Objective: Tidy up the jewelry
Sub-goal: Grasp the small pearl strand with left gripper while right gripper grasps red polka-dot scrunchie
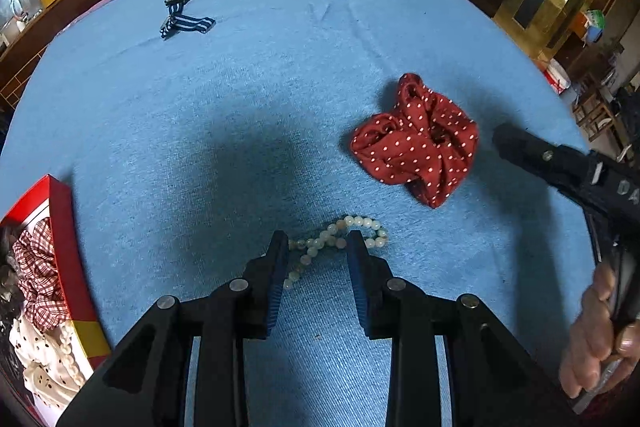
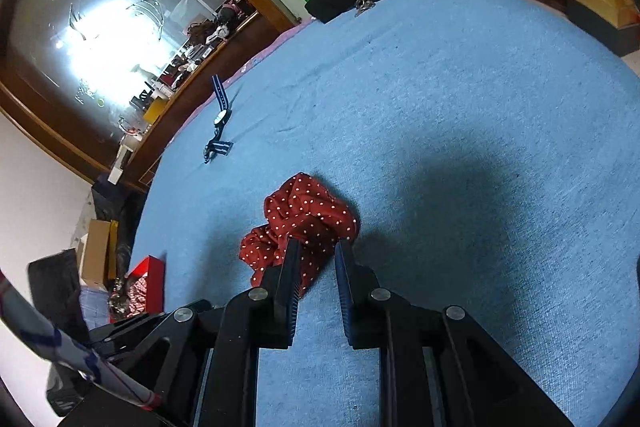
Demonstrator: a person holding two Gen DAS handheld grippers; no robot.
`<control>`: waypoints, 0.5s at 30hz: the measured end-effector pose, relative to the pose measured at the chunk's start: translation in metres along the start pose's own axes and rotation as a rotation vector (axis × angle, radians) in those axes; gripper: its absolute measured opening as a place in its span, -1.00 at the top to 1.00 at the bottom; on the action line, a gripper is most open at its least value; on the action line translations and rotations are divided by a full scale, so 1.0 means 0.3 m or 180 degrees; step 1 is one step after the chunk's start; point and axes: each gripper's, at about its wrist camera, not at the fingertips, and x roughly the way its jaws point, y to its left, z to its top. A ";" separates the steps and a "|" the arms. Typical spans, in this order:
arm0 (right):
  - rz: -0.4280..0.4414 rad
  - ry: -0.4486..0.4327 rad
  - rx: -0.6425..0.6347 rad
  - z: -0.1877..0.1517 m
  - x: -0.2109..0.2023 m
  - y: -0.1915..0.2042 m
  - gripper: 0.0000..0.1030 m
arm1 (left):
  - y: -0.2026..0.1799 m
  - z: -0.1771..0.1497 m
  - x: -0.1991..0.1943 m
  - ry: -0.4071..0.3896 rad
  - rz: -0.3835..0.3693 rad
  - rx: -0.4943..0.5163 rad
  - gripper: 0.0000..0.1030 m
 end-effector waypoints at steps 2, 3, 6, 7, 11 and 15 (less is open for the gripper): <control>0.0001 -0.0023 -0.0002 -0.001 -0.005 0.001 0.65 | 0.001 -0.004 0.001 -0.0041 0.0050 0.0010 0.45; 0.0001 -0.0029 0.0002 -0.002 -0.006 0.000 0.65 | 0.001 -0.005 0.002 -0.0060 0.0057 0.0011 0.45; -0.0018 -0.0032 0.0016 -0.002 -0.001 -0.002 0.64 | -0.004 -0.018 -0.001 -0.0146 0.0112 0.0005 0.56; -0.0024 -0.0036 0.0020 -0.001 -0.001 -0.004 0.64 | -0.009 -0.027 -0.005 -0.0172 0.0148 0.0008 0.61; -0.0087 -0.0057 0.0036 -0.001 0.001 -0.009 0.63 | -0.020 -0.067 0.002 -0.0237 -0.0007 0.0001 0.80; -0.0136 -0.0079 -0.0009 0.004 0.008 -0.002 0.63 | -0.021 -0.065 0.011 -0.0322 -0.0003 0.0073 0.80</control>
